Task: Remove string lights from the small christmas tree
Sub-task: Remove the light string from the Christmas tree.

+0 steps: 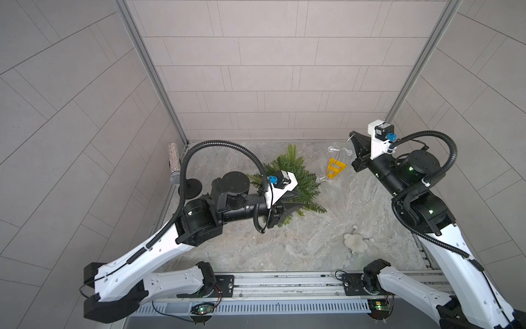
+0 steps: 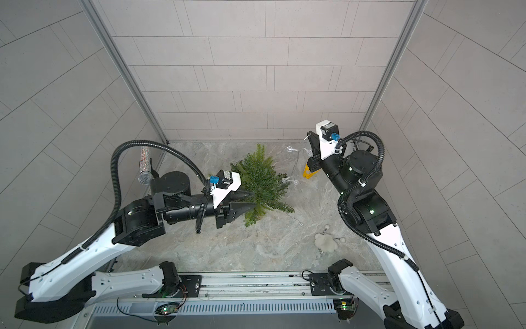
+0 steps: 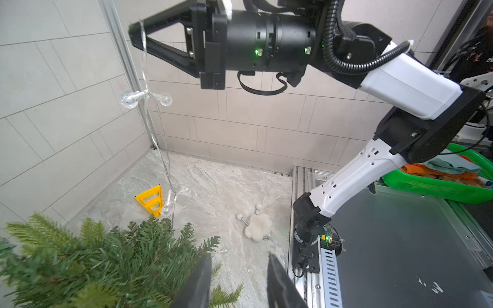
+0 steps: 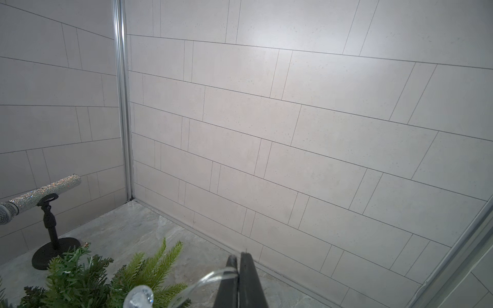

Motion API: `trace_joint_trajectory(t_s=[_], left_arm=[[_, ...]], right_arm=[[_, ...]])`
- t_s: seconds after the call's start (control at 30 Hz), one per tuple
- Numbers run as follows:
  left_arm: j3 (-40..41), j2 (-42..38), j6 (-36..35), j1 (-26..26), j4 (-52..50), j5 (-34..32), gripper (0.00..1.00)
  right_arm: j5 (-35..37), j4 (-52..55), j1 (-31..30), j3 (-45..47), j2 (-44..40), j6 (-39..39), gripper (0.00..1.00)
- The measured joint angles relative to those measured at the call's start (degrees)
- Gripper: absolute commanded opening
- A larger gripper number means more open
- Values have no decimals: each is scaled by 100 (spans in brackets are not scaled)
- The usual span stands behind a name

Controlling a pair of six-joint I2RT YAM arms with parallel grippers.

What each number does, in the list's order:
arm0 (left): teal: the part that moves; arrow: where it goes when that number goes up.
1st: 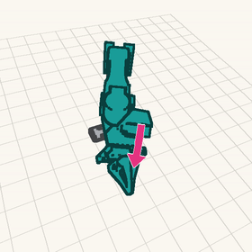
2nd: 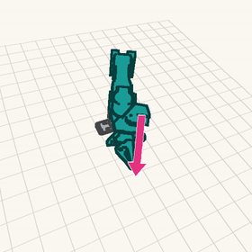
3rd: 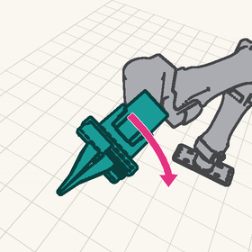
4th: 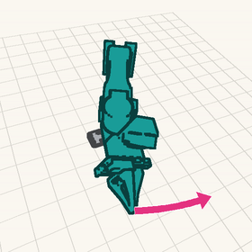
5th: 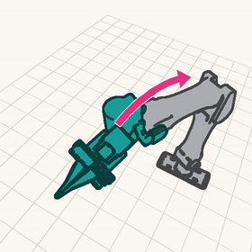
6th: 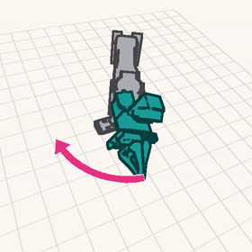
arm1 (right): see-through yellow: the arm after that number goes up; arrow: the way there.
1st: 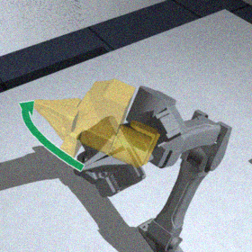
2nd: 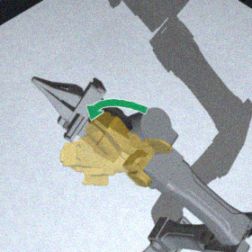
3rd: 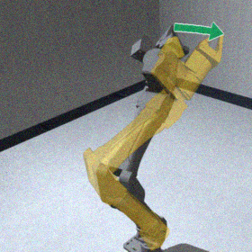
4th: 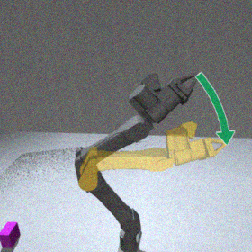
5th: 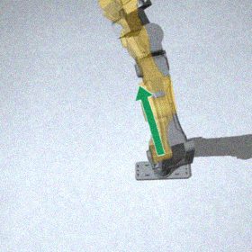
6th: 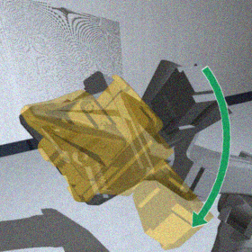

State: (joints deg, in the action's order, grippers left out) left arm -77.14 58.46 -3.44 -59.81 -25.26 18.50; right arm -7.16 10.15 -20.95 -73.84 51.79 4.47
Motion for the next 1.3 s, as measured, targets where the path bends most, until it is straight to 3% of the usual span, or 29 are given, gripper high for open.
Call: trace_joint_trajectory(t_s=[0.4,0.63,1.3], left_arm=[[109,-101,0,0,-232,-216,39],[111,-83,-2,0,-247,-234,38],[223,289,-514,0,-507,170,42]], right_arm=[[98,387,28,1224,-1113,-173,0],[28,772,37,1386,-1329,-216,0],[-2809,804,37,1373,-1952,-299,0]])
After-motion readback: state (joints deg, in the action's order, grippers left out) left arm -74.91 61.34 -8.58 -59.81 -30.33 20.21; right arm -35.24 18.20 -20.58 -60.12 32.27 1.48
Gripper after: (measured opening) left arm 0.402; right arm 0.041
